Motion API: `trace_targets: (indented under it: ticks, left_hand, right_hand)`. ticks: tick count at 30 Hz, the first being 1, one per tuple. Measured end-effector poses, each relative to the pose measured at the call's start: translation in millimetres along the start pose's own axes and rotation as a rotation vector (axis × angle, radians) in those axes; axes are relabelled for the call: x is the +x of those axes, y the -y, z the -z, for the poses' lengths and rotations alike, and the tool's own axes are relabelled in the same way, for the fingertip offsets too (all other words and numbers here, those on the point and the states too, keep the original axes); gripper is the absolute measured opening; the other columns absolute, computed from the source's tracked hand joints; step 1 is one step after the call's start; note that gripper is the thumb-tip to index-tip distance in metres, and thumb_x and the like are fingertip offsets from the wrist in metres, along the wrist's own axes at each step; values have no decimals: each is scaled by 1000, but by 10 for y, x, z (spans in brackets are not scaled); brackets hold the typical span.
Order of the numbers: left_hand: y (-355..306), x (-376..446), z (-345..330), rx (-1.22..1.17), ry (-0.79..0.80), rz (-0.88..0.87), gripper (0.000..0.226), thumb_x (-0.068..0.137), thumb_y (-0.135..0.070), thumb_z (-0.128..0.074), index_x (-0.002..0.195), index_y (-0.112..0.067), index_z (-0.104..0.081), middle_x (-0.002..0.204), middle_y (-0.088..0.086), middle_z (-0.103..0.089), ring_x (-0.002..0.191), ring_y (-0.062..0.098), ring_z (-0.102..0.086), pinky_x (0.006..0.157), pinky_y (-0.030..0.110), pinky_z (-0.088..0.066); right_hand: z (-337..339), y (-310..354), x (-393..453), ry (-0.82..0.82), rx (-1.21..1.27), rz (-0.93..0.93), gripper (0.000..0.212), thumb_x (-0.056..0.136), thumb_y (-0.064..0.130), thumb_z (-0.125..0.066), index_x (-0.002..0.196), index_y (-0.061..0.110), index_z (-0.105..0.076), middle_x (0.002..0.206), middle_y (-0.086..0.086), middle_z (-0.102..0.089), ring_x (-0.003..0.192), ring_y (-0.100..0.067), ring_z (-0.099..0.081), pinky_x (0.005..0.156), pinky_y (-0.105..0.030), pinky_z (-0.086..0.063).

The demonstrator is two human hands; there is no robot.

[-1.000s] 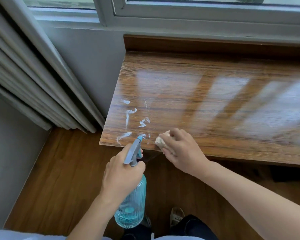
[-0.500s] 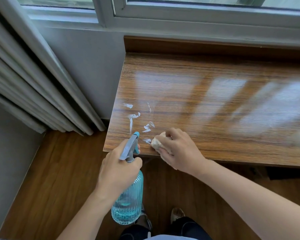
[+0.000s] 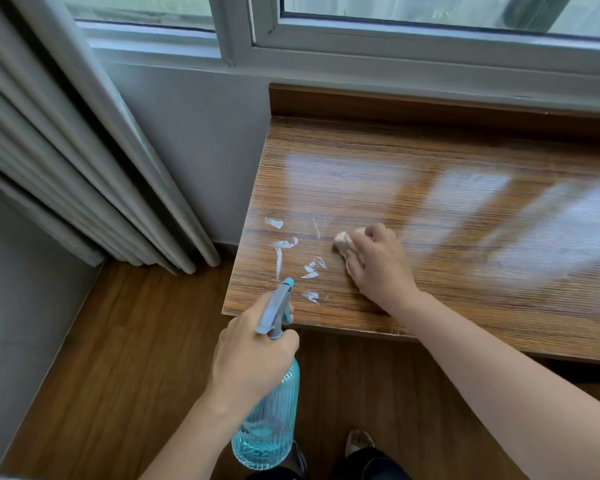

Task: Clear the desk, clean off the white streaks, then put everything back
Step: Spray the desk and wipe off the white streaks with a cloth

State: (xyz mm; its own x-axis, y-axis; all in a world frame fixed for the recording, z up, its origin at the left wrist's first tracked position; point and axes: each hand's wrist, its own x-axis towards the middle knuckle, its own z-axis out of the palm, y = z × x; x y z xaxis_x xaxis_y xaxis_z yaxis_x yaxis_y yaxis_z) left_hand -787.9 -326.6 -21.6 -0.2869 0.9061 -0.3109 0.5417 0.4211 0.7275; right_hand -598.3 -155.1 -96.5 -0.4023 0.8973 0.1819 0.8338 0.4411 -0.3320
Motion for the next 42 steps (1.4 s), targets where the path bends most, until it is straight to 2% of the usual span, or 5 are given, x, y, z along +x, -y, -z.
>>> trace_targets:
  ticks: [11,23,27,33,42]
  left_hand:
    - [-76,147,-1,19,-48,111,9,91,-20,-62,94,-27,-57,71,-2,-54,60,16,-49,55,30,-37]
    - [-136,293,131,-43,-30,73,37,89,-12,-61,115,-38,-56,69,-7,-47,58,13,-47,46,17,-37]
    - [-87,350,175,-50,-24,68,36,89,-9,-61,115,-33,-56,64,-7,-41,53,7,-46,45,18,-36]
    - [-54,427,210,-59,-7,50,43,92,-13,-63,127,-37,-54,69,-8,-47,54,9,-49,45,17,-35]
    - [-78,438,221,-61,-27,-1,36,89,-14,-64,112,-40,-56,61,-9,-43,54,11,-44,49,22,-34]
  right_hand:
    - [-33,52,162,9,-57,-68,32,99,31,-60,128,18,-63,115,-8,-54,101,-29,-50,84,-42,-45]
    - [-183,-76,1166,4,24,-4,25,100,27,-57,117,13,-69,113,-10,-58,105,-30,-52,88,-38,-43]
    - [-169,152,812,76,64,174,36,99,36,-46,122,15,-65,116,-9,-55,104,-30,-51,86,-48,-48]
    - [12,197,42,222,116,490,31,101,35,-56,127,22,-64,119,-4,-53,102,-23,-50,86,-33,-47]
    - [-190,114,1280,54,-6,57,28,98,36,-61,94,9,-70,99,-6,-51,91,-26,-51,75,-36,-41]
